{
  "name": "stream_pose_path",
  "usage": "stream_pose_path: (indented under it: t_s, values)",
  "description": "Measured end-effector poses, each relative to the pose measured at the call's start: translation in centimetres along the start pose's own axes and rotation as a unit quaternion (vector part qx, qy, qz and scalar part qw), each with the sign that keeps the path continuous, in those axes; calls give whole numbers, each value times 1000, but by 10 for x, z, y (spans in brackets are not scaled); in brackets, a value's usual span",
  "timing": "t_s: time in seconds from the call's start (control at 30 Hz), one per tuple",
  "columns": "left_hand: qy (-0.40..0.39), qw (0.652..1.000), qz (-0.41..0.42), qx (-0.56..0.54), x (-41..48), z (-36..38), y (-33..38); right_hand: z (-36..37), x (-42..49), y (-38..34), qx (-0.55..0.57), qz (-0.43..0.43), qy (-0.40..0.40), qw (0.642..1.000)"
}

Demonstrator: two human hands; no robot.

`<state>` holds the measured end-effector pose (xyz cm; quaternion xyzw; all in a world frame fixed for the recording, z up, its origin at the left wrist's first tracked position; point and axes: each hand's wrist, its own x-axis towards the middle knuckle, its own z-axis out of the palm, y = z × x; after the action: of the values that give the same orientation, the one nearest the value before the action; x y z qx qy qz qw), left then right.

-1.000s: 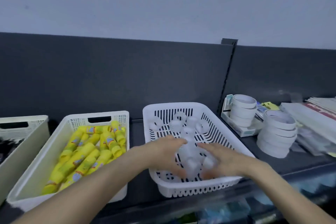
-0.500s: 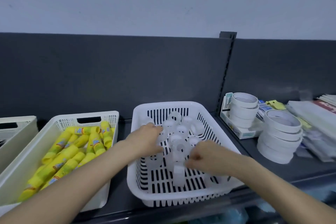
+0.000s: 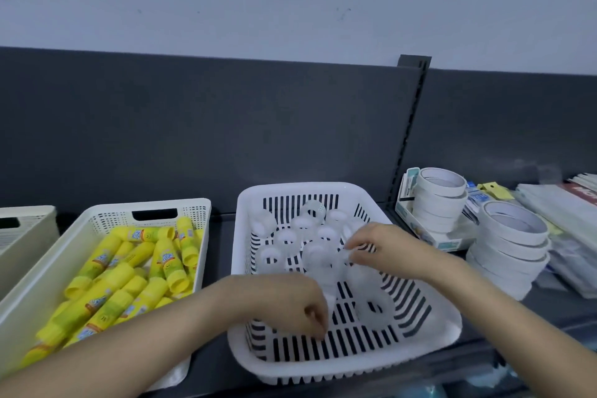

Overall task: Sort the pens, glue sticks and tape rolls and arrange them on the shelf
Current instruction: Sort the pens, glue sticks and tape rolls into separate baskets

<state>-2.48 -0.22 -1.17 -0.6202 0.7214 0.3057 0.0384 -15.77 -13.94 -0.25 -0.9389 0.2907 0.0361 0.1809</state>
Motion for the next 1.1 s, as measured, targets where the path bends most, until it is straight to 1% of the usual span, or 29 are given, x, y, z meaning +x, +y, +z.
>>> stream_pose_path:
  t_s: [0.03, 0.07, 0.13, 0.17, 0.23, 0.3, 0.33, 0.37, 0.4, 0.47, 0.53, 0.6, 0.67, 0.7, 0.77, 0.8, 0.83, 0.87, 0.93, 1.0, 1.1]
  values:
    - [46, 999, -7, -4, 2, -4, -2, 6, 8, 4, -35, -4, -13, 999]
    - [81, 996, -21, -7, 5, -9, -4, 13, 14, 6, -50, -1, -44, 998]
    - [131, 988, -85, 12, 10, -20, -15, 19, 20, 3, -45, -4, -91, 995]
    - [154, 979, -127, 28, 12, -26, -22, 16, 23, 2, -32, 4, -86, 996]
    - [196, 958, -196, 67, 16, -36, -37, 2, 34, 2, -14, 44, -26, 999]
    - [238, 942, -224, 79, 23, -44, -49, -8, 50, 4, -42, 60, 39, 997]
    - [252, 938, -225, 81, 27, -47, -55, -7, 60, 6, -50, 63, 39, 996]
    - [258, 936, -225, 81, 33, -50, -62, -3, 68, 7, -48, 66, 23, 996]
    - [253, 938, -223, 82, 38, -52, -68, 4, 76, 7, -49, 69, -1, 996]
    - [219, 945, -223, 98, 48, -52, -78, 17, 87, 5, -93, 62, -38, 993]
    - [144, 954, -226, 134, 53, -49, -85, 18, 83, 1, -147, 34, -80, 985]
    - [94, 959, -213, 161, 53, -46, -84, 8, 64, -1, -140, -9, -123, 982]
    - [68, 974, -158, 145, 48, -43, -76, -3, 41, -1, -95, -37, -151, 983]
    - [46, 984, -125, 119, 44, -40, -69, -7, 29, 0, -73, -41, -152, 985]
    - [-1, 995, -78, 60, 30, -34, -54, -12, 8, 0, -50, -33, -125, 990]
    - [-11, 997, -68, 36, 24, -32, -48, -13, 1, -1, -45, -32, -102, 993]
    - [-4, 998, -65, 14, 16, -31, -44, -13, -4, -1, -42, -36, -78, 995]
    - [21, 998, -66, -1, 9, -32, -41, -11, -5, -2, -40, -40, -57, 997]
    - [109, 991, -79, -5, -5, -35, -40, -8, -7, -5, -34, -46, -28, 998]
    - [185, 977, -105, -10, -21, -34, -43, -2, -5, -11, -35, -64, -9, 997]
    - [268, 953, -142, -15, -48, -24, -50, 8, 1, -26, -40, -97, 7, 994]
